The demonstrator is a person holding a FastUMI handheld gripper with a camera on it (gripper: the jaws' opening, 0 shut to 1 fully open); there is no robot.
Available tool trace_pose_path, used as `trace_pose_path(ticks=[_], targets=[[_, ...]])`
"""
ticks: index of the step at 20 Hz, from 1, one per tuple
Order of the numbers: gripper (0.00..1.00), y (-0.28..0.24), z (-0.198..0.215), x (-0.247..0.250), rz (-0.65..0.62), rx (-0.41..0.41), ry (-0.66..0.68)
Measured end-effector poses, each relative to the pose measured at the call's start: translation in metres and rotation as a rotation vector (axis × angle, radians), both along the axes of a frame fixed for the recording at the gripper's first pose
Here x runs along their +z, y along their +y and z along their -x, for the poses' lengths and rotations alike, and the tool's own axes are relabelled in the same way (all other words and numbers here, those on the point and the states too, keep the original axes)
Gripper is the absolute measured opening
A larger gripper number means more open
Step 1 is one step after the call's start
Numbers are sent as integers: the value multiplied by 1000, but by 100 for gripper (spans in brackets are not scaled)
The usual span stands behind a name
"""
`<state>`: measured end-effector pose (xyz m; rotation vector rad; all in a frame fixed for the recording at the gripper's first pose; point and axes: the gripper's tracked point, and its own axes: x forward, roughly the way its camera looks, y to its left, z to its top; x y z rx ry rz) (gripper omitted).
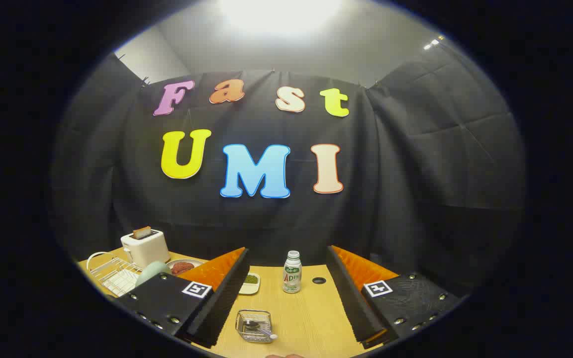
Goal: Take the plate from the dish rack, then take the spoon from the basket and place it into the plate.
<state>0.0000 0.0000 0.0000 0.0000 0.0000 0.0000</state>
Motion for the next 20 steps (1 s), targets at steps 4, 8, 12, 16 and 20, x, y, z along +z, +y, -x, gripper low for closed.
trace_pose_path(ticks=[4,8,12,16,20], targets=[[96,40,7,14,15,-17,-16],[95,78,16,25,-4,12,-26],[95,101,13,34,-43,49,-6],[95,110,6,45,-74,74,8],[95,121,-6,45,-41,84,83]])
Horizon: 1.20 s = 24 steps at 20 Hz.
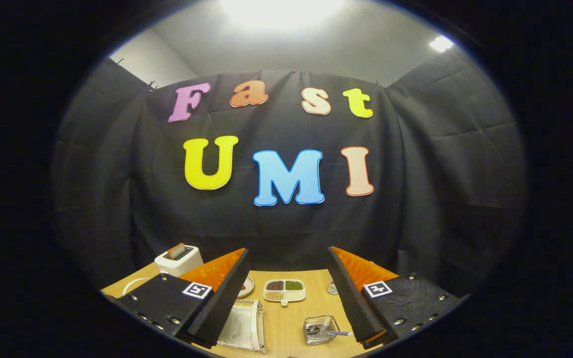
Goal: Take the plate from the dish rack, then take the spoon from the basket and place it into the plate.
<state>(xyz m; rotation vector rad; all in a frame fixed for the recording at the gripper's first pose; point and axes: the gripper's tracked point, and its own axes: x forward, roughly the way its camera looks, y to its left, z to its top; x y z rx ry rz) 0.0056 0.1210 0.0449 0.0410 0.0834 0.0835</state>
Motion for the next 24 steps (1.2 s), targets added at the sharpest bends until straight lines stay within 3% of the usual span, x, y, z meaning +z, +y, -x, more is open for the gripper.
trace_pose_path(ticks=[3,11,24], targets=[[95,22,-4,-9,-9,70,85],[96,73,-21,-57,36,130,375],[96,133,-34,-137,61,101,727]])
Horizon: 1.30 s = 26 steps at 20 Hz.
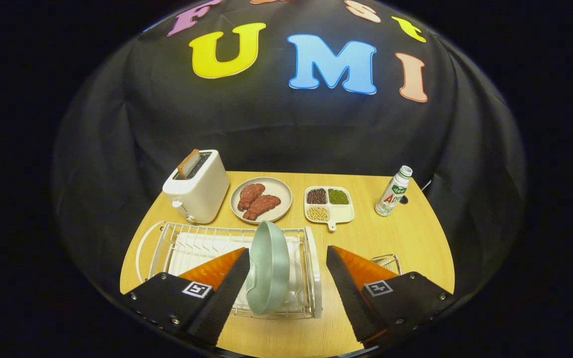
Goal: Take the plate from the dish rack, then take the spoon from the basket and place it into the plate.
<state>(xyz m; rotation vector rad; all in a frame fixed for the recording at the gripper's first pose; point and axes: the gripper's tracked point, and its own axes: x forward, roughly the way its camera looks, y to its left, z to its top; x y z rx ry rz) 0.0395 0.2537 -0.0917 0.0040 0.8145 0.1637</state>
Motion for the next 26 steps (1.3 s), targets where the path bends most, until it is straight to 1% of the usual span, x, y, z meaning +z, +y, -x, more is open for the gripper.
trace_pose_path(ticks=[2,4,5,7,9,10,11,12,13,14,15,16,17,18,19,21,23,26], targets=[[96,2,0,-13,20,-9,64],[96,-4,-1,-26,78,-46,128],[89,-2,-1,-32,89,-44,146],[83,1,-5,-37,119,-54,166],[80,0,-4,-37,147,-60,177],[62,-3,-6,-35,166,-75,175],[45,0,-9,-45,174,-72,179],[44,0,-9,-51,188,-76,197],[40,9,-6,-61,165,-59,225],[39,19,0,-68,124,-47,273],[40,20,5,-66,136,-47,301],[30,16,0,-51,177,-38,277],[19,5,-3,-66,225,-32,266],[19,3,-4,-87,214,-61,265],[10,9,-2,-73,224,-64,266],[10,11,-2,-64,267,-61,250],[10,14,-11,-50,343,-59,209],[10,18,-17,-34,444,-46,187]])
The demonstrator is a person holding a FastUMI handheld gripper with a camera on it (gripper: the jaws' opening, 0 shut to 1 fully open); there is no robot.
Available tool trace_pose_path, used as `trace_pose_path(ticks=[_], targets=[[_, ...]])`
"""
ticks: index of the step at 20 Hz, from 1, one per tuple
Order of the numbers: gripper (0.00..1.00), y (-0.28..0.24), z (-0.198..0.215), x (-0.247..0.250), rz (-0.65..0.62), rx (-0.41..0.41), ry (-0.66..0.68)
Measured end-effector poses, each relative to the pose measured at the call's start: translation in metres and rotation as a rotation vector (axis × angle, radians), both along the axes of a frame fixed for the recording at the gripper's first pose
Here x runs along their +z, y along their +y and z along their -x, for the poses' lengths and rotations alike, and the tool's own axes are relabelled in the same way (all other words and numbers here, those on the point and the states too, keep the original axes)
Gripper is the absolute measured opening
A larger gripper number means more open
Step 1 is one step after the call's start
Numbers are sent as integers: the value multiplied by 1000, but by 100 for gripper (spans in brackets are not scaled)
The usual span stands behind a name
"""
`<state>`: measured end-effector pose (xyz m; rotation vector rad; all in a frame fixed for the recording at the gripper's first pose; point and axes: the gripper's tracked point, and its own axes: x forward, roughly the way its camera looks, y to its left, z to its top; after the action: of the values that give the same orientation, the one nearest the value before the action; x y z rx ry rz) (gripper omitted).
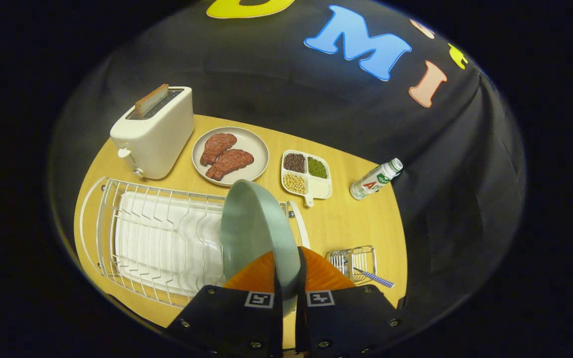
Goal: Take the plate from the dish rack, then take the spoon from the basket and place it into the plate.
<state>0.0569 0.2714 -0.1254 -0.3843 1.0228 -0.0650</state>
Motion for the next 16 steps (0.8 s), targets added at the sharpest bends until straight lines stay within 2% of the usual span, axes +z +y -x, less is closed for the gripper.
trace_pose_path(ticks=[4,16], targets=[[10,-2,-8,14,48,22,-41],[10,-39,9,37,-90,-31,-74]])
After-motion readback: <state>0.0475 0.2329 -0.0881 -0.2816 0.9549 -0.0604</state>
